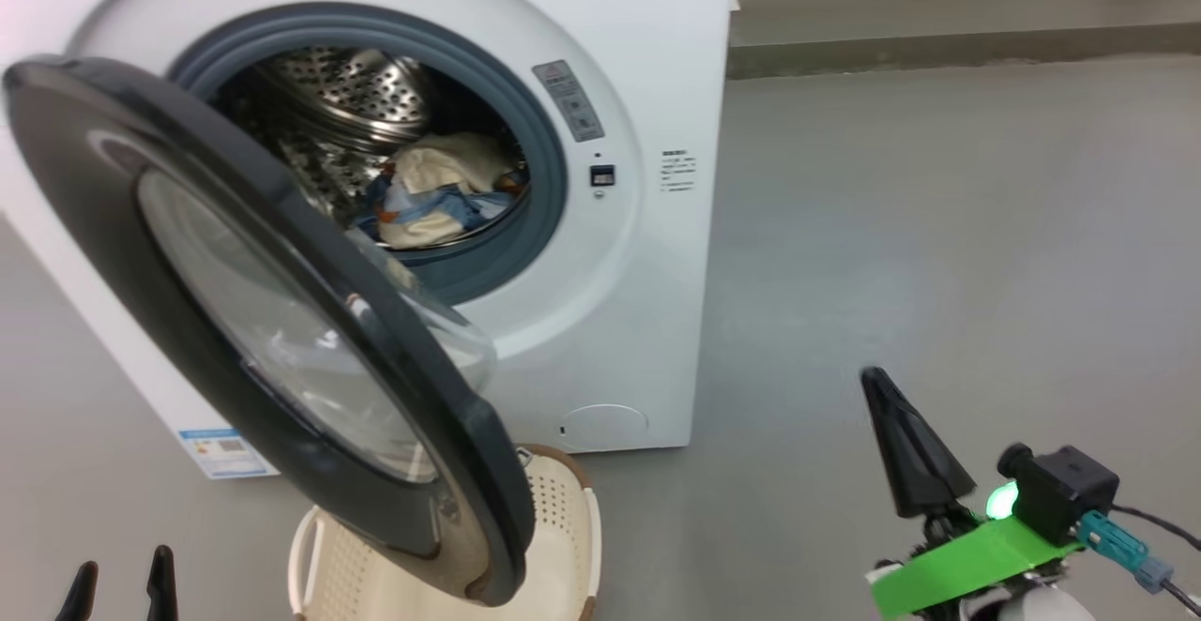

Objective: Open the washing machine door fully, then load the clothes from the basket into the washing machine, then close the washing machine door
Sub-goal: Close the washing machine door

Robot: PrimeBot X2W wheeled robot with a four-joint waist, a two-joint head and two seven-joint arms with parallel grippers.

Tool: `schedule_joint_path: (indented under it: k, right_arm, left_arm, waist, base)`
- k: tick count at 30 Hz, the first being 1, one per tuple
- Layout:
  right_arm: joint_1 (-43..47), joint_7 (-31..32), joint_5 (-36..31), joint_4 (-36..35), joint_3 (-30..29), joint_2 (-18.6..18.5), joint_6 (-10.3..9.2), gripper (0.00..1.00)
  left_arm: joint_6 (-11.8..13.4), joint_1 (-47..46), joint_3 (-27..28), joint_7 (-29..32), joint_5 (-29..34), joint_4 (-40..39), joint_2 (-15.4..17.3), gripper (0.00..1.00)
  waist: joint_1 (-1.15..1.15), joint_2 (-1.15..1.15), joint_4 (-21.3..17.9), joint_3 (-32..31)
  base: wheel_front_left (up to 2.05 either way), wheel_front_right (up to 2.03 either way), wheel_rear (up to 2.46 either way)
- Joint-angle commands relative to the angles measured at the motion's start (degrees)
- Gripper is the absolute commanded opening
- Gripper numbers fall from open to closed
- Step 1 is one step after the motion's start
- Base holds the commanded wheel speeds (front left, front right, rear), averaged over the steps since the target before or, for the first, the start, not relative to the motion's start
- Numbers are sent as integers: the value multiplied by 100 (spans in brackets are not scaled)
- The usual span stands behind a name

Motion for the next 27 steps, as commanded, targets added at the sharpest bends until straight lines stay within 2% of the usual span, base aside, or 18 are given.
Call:
schedule_joint_path:
  k: [1, 8, 12, 15, 20, 27]
  right_arm:
    - [-333, -46, -11, -418, 251, -34, 43, 0]
    - [-561, -46, -18, -1320, 616, 67, 43, 0]
    - [-685, -46, -27, -1900, 1040, 9, 43, 0]
    - [-734, -46, 34, -2085, 1520, -121, 43, 0]
    - [-843, -46, 189, -1837, 2384, -334, 43, 0]
    - [-1008, -46, 370, -1105, 3117, -316, 43, 0]
  left_arm:
    - [-12, -338, 204, -77, -60, -62, 114, 100]
    - [-12, -361, 84, -77, -213, -29, 37, 100]
    - [-12, -424, -66, -78, -296, -10, 75, 100]
    - [-12, -454, -129, -78, -339, 23, 111, 100]
    - [-12, -481, -236, -78, -441, 76, 140, 100]
    - [-12, -508, -312, -78, -515, 67, 162, 100]
  waist:
    - [0, 0, 212, -23]
    - [0, 0, 652, -67]
    - [0, 0, 985, -103]
    - [0, 0, 1224, -134]
    - [0, 0, 1556, -173]
    - [0, 0, 1885, -185]
  base:
    - [0, 0, 0]
    - [0, 0, 0]
    - [0, 0, 0]
    - [0, 0, 0]
    - [0, 0, 0]
    - [0, 0, 0]
